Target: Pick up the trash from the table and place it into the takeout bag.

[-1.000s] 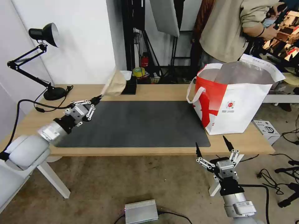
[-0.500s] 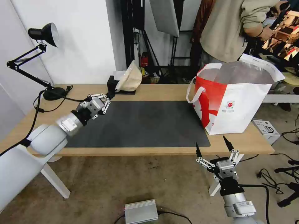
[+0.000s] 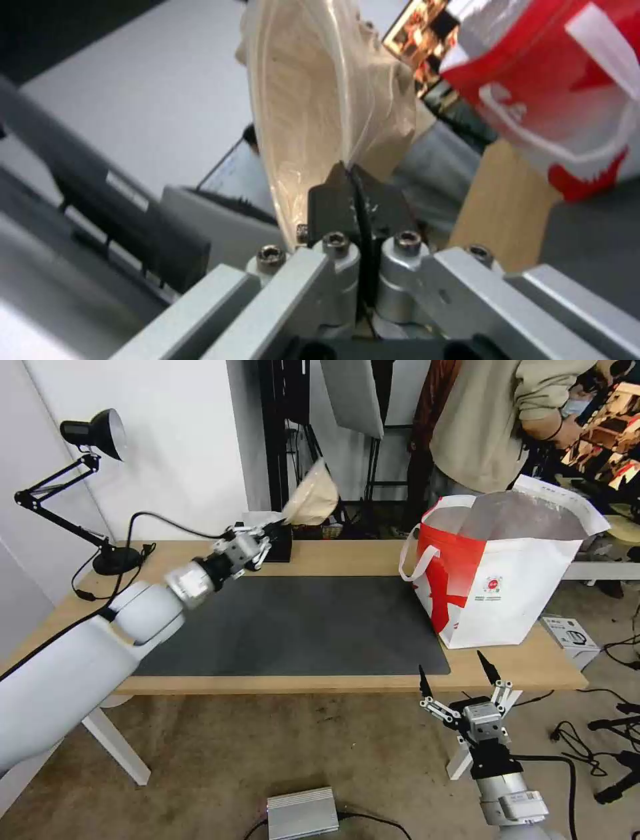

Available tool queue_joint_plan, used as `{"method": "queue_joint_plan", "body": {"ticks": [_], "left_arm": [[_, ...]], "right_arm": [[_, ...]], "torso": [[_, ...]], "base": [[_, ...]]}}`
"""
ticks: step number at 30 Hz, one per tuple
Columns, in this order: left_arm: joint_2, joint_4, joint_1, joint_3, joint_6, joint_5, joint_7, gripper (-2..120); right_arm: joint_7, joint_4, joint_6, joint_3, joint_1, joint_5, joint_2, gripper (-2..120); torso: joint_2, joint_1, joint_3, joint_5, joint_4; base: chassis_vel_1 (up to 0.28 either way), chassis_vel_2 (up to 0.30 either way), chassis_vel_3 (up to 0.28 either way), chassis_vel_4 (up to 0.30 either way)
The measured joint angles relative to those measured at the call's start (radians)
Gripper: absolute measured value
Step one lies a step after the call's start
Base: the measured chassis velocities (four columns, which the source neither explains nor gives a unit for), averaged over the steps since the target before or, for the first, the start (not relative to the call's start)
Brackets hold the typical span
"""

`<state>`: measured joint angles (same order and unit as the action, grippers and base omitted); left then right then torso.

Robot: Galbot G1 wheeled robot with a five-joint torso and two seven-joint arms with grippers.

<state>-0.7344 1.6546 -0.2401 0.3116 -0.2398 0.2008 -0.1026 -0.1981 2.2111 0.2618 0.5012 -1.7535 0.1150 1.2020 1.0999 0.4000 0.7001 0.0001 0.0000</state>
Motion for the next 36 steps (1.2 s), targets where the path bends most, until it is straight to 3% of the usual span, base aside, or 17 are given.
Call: {"method": "queue_joint_plan", "body": {"ticks": [15, 18, 25, 36], "left_arm": [[-0.139, -0.123, 0.235, 0.173, -0.004, -0.016, -0.001, 0], [-0.207, -0.168, 0.294, 0.209, -0.005, -0.032, 0.003, 0], [-0.339, -0.275, 0.364, 0.241, -0.028, -0.100, 0.005, 0], [-0.450, -0.383, 0.373, 0.238, -0.074, -0.181, 0.002, 0]], "right_arm": [[0.000, 0.000, 0.000, 0.000, 0.000, 0.000, 0.000, 100], [0.000, 0.000, 0.000, 0.000, 0.000, 0.000, 0.000, 100], [0.000, 0.000, 0.000, 0.000, 0.000, 0.000, 0.000, 100], [0.000, 0.000, 0.000, 0.000, 0.000, 0.000, 0.000, 100]], "torso": [[0.000, 0.000, 0.000, 0.0000, -0.0001], [0.000, 0.000, 0.000, -0.0001, 0.0002], [0.000, 0.000, 0.000, 0.0003, -0.0003], [0.000, 0.000, 0.000, 0.0000, 0.0001]], "base": [[0.000, 0.000, 0.000, 0.000], [0.000, 0.000, 0.000, 0.000], [0.000, 0.000, 0.000, 0.000], [0.000, 0.000, 0.000, 0.000]]}}
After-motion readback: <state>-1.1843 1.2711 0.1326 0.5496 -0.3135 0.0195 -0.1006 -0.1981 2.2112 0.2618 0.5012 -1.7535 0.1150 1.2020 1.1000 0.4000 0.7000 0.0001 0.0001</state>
